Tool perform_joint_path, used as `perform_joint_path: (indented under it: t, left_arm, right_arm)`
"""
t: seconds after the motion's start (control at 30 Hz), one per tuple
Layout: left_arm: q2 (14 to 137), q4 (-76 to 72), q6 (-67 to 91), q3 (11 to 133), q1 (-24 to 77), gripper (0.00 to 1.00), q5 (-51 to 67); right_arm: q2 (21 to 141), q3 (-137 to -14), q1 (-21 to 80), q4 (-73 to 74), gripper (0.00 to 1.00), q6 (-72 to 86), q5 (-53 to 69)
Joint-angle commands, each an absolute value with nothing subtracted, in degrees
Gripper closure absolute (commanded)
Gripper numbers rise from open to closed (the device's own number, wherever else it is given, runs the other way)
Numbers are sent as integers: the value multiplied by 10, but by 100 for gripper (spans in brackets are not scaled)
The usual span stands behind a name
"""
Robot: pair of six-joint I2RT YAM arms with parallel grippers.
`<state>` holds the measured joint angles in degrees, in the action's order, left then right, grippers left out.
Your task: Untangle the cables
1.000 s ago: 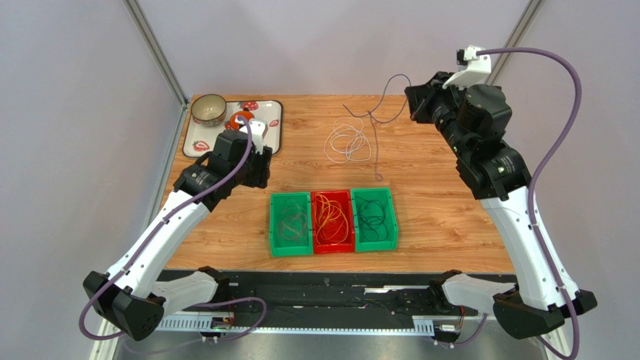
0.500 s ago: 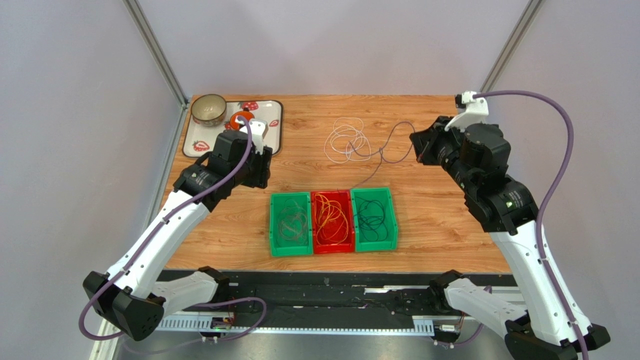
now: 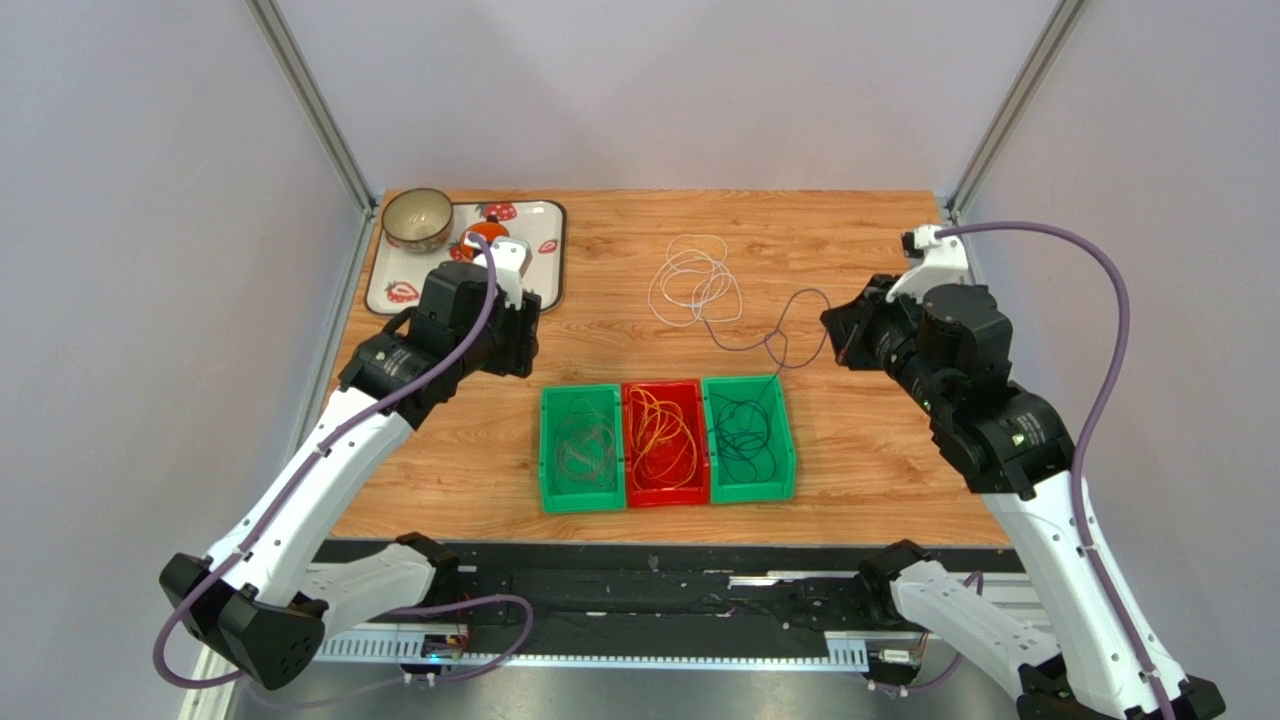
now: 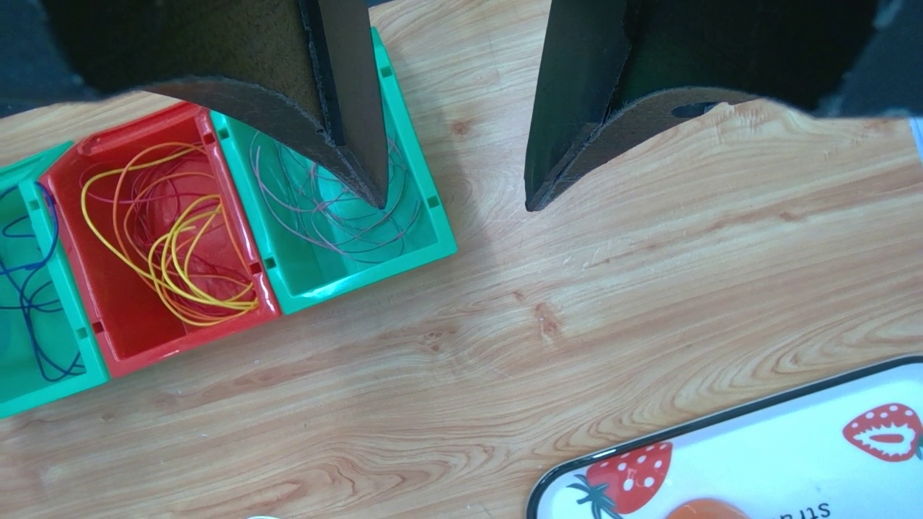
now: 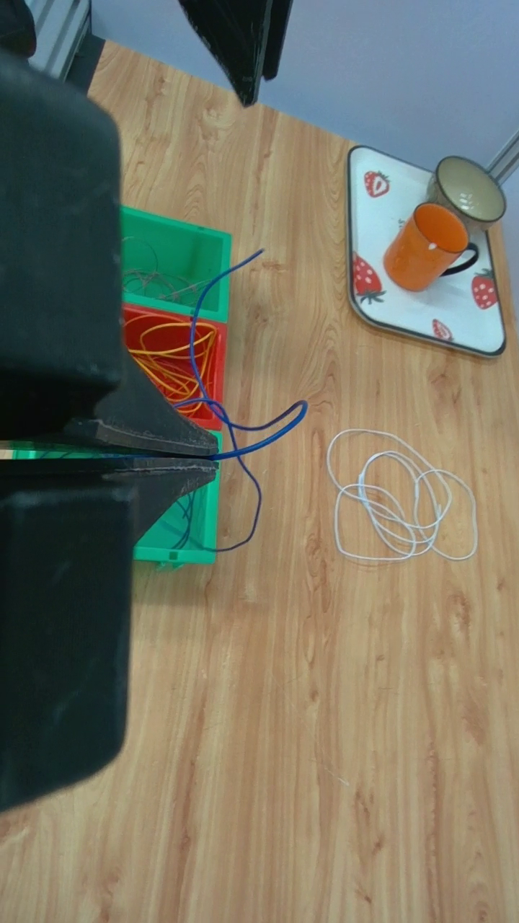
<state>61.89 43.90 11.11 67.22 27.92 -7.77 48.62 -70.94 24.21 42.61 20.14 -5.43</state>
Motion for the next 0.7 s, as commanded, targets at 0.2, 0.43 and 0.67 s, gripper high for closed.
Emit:
perform_joint_path:
  t: [0.2, 0.43, 0.67]
  left_arm:
    - [601, 431, 104, 675, 275, 42, -74]
    - [602, 431, 103, 675, 275, 42, -75]
    - [606, 430, 104, 676, 275, 42, -75]
  right_arm:
    - [479, -593, 243, 378, 100, 261, -10]
    - [502, -560, 243, 370, 100, 290, 41]
    - [533, -542, 243, 445, 100, 308, -59]
